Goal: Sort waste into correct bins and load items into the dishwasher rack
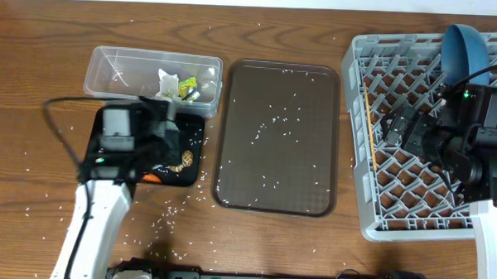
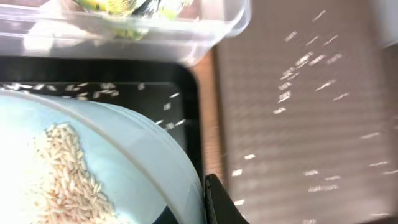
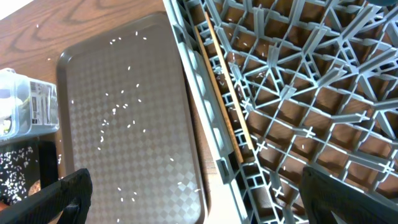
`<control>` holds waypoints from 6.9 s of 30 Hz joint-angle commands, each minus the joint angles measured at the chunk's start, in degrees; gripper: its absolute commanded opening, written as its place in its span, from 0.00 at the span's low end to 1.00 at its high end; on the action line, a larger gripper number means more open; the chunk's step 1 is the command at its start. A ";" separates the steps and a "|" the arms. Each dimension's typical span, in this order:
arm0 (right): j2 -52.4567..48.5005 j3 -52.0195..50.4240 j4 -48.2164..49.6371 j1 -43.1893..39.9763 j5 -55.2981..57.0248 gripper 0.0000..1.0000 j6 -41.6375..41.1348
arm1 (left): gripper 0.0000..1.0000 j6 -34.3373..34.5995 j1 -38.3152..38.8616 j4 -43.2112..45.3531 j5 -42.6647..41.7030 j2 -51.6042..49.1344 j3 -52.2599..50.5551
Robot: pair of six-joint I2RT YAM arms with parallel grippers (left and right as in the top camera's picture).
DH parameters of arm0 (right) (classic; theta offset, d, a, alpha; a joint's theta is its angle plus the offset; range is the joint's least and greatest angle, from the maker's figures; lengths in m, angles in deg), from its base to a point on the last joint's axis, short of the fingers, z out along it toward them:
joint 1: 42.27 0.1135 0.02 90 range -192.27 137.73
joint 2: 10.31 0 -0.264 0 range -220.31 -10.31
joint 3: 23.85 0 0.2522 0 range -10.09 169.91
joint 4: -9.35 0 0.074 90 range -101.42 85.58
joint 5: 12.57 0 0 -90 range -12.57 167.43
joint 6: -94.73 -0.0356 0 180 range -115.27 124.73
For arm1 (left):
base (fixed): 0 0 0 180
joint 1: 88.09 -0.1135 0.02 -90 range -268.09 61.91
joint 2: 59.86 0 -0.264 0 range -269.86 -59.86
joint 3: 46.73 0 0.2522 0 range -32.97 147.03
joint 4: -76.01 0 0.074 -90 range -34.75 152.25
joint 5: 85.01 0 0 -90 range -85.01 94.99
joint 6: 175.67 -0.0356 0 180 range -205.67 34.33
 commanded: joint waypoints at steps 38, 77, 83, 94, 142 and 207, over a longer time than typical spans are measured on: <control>0.66 0.26 -0.48 -1.11 -0.07 0.99 1.46 | 0.06 -26.91 -28.59 2.23 -60.63 -19.47 -4.31; 0.66 0.26 -0.13 -1.09 -0.13 0.99 1.42 | 0.06 -5.27 -30.69 18.25 -61.51 -19.96 -5.40; 0.66 0.26 -0.07 -1.11 -0.33 0.99 1.44 | 0.06 -3.28 -30.32 22.62 -60.24 -19.98 -6.19; 0.66 0.26 -0.35 -1.07 -0.31 0.99 1.44 | 0.06 2.91 -28.83 29.68 -57.33 -20.65 -7.04; 3.67 0.35 -1.90 -19.21 -0.13 0.99 -4.55 | 0.06 51.49 26.23 88.87 -12.02 -23.54 -1.27; 5.40 0.33 -0.92 -19.02 -20.26 0.99 13.55 | 0.98 43.19 28.59 53.77 -30.25 -51.69 32.57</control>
